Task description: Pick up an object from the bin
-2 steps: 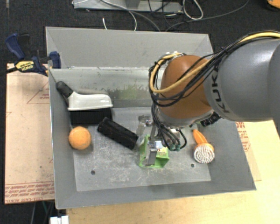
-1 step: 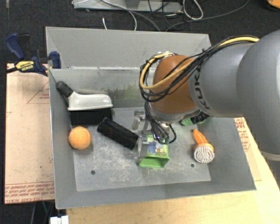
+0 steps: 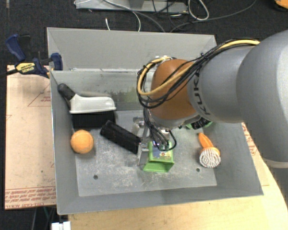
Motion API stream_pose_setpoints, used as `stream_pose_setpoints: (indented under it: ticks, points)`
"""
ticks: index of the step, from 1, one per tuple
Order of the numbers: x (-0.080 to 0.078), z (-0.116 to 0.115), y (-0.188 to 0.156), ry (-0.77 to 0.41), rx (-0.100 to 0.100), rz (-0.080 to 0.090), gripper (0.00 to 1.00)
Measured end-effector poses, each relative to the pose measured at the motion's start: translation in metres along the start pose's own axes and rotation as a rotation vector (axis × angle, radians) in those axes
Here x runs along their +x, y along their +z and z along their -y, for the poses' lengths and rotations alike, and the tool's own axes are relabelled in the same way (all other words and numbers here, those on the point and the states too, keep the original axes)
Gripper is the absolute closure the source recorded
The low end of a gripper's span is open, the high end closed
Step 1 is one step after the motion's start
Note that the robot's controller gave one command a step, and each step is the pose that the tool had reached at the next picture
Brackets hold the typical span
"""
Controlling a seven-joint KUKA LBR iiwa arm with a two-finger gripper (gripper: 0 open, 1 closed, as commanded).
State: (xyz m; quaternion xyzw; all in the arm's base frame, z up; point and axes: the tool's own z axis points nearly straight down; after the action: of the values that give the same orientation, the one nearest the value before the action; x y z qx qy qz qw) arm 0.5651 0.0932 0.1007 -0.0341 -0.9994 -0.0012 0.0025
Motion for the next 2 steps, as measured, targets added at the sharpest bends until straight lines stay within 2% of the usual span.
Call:
stream_pose_setpoints:
  ticks: [1, 2]
  points:
    - [-0.0176, -0.0440, 0.0293, 0.043, -0.003, 0.009, 1.00]
    - [-0.0175, -0.0440, 0.0288, 0.043, -0.003, 0.008, 1.00]
